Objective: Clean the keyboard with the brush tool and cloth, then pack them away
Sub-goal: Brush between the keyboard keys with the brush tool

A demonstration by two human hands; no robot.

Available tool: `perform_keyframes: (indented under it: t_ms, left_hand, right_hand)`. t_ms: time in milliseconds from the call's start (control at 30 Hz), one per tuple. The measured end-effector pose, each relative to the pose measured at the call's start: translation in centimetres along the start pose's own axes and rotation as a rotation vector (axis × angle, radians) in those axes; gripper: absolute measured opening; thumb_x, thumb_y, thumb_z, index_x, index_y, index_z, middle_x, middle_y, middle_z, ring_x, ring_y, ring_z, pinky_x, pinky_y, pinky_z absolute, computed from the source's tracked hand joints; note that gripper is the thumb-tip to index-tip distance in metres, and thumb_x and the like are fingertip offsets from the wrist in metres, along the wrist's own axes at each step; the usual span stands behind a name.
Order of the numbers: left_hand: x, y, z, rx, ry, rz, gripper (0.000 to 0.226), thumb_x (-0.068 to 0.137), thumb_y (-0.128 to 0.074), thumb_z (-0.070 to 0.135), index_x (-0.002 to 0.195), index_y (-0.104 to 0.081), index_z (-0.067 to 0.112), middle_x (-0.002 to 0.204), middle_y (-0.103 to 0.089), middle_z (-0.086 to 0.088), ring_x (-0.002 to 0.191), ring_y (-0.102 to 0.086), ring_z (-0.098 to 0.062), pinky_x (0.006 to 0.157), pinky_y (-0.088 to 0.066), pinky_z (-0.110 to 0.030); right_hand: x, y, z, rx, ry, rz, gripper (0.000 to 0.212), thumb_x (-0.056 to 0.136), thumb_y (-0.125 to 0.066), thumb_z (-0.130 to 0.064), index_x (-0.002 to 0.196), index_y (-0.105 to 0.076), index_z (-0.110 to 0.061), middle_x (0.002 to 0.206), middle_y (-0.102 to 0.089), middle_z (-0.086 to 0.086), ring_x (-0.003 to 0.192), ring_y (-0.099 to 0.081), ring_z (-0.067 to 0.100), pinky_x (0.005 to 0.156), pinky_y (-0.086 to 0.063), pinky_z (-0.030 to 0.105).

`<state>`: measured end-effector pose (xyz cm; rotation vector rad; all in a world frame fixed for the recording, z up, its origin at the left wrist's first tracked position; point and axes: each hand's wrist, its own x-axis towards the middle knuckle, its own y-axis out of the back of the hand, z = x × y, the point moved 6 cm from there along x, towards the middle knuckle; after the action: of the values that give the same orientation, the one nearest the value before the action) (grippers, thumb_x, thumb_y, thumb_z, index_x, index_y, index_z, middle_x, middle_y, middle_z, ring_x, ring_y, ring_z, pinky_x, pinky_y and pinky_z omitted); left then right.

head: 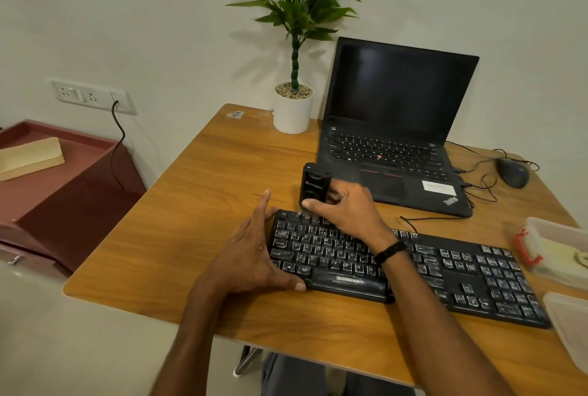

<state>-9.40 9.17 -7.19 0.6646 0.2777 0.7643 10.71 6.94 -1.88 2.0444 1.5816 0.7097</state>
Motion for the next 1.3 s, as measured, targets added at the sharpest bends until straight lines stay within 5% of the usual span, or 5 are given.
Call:
perform_keyframes:
  t_ms: [200,333,633,733,1300]
  left_hand:
    - [0.1,0.2,0.1,-0.001,-0.003,0.005,0.165,0.041,-0.089,0.078,0.154,0.026,0.045,0.167,-0.021,0.012,0.151,-0.018,-0.006,0.125,-0.021,-0.05]
    - [0.1,0.2,0.1,-0.012,-0.006,0.004,0.165,0.041,-0.091,0.077,0.153,0.027,0.047,0.167,-0.021,0.012,0.152,-0.02,-0.006,0.126,-0.022,-0.048]
    - [0.1,0.2,0.1,-0.022,-0.034,0.017,0.164,0.043,-0.09,0.076,0.156,0.023,0.043,0.167,-0.02,0.014,0.15,-0.019,-0.004,0.125,-0.022,-0.045]
    - [0.2,0.2,0.2,-0.041,-0.044,0.04,0.157,0.045,-0.095,0.069,0.161,0.005,0.035,0.163,-0.029,0.013,0.148,-0.029,-0.006,0.122,-0.031,-0.045]
    - [0.2,0.1,-0.1,-0.031,-0.004,0.015,0.166,0.041,-0.091,0.076,0.153,0.027,0.048,0.167,-0.023,0.013,0.152,-0.021,-0.008,0.125,-0.022,-0.046]
  right_hand:
    - [0.4,0.9,0.0,0.102,-0.043,0.088,0.056,0.084,-0.077,-0.034,0.132,-0.052,-0.021,0.124,-0.064,-0.006,0.11,-0.062,0.007,0.09,-0.055,0.023]
    - [0.0,0.5,-1.5,0.039,0.039,0.103,0.056,0.084,-0.076,-0.034,0.133,-0.049,-0.027,0.109,-0.058,-0.022,0.094,-0.056,-0.012,0.075,-0.048,0.004]
    - [-0.2,-2.0,-3.2,-0.019,0.061,-0.032,0.029,0.079,-0.08,-0.041,0.104,-0.069,-0.03,0.087,-0.068,-0.019,0.076,-0.062,-0.008,0.059,-0.045,0.006]
    - [-0.7,-3.8,-3.5,0.035,0.052,-0.219,0.026,0.077,-0.082,-0.038,0.099,-0.068,-0.034,0.088,-0.071,-0.016,0.079,-0.066,-0.007,0.063,-0.048,0.009]
    - [-0.4,-2.0,-2.8,-0.042,0.077,-0.039,0.028,0.078,-0.079,-0.043,0.103,-0.071,-0.034,0.093,-0.073,-0.017,0.085,-0.067,-0.005,0.068,-0.053,0.013]
